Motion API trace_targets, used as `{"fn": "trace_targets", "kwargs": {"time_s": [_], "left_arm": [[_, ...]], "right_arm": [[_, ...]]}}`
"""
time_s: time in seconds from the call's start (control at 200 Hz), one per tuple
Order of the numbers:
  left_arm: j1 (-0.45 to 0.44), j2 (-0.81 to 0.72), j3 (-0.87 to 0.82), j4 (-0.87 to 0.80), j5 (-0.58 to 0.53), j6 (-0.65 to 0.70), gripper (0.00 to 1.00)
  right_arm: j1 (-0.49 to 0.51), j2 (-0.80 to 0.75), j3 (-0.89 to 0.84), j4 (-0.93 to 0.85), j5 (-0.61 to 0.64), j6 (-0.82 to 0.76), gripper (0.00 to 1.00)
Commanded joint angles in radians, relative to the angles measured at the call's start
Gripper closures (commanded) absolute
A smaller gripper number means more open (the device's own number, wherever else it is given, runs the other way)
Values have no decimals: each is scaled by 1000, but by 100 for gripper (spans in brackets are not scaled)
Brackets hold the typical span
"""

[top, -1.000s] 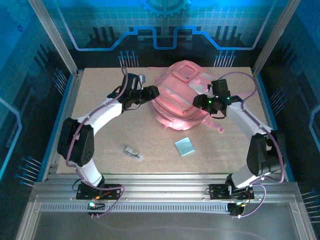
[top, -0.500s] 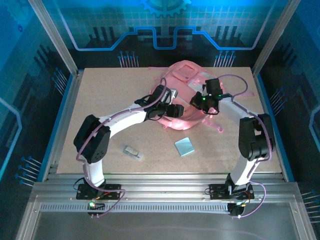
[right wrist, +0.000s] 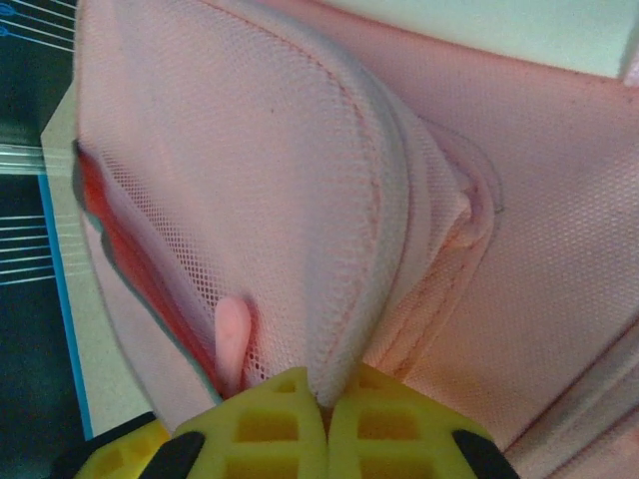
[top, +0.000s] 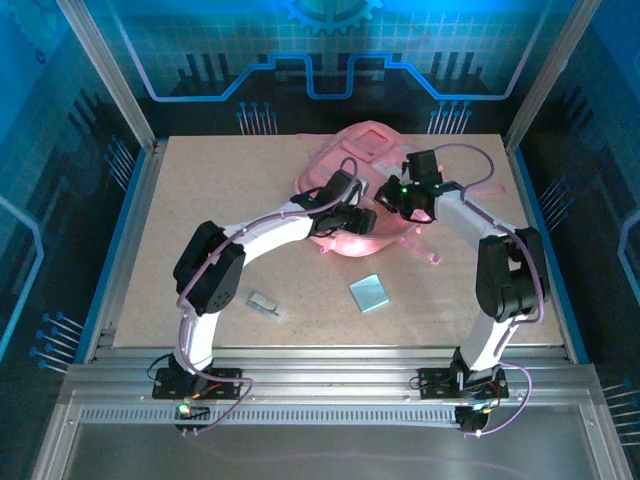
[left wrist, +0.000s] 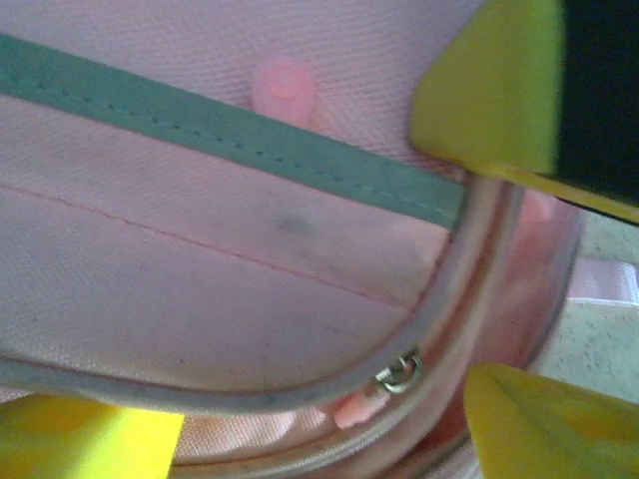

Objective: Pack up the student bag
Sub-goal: Unzip the student bag at the top-center of the table.

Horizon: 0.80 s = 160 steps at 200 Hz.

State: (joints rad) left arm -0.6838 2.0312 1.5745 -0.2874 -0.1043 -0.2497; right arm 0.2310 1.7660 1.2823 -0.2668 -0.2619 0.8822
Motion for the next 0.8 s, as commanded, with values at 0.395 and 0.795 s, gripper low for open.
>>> {"fn": "trace_targets", "kwargs": {"time_s": [0.395, 0.795], "left_arm": [[7, 10, 7, 92, -36, 30, 100], [179, -18, 50, -275, 129, 200, 100]], "right_arm": [[29, -43, 44, 53, -57, 1, 100], [-28, 5, 149, -103, -42, -220, 100]]}}
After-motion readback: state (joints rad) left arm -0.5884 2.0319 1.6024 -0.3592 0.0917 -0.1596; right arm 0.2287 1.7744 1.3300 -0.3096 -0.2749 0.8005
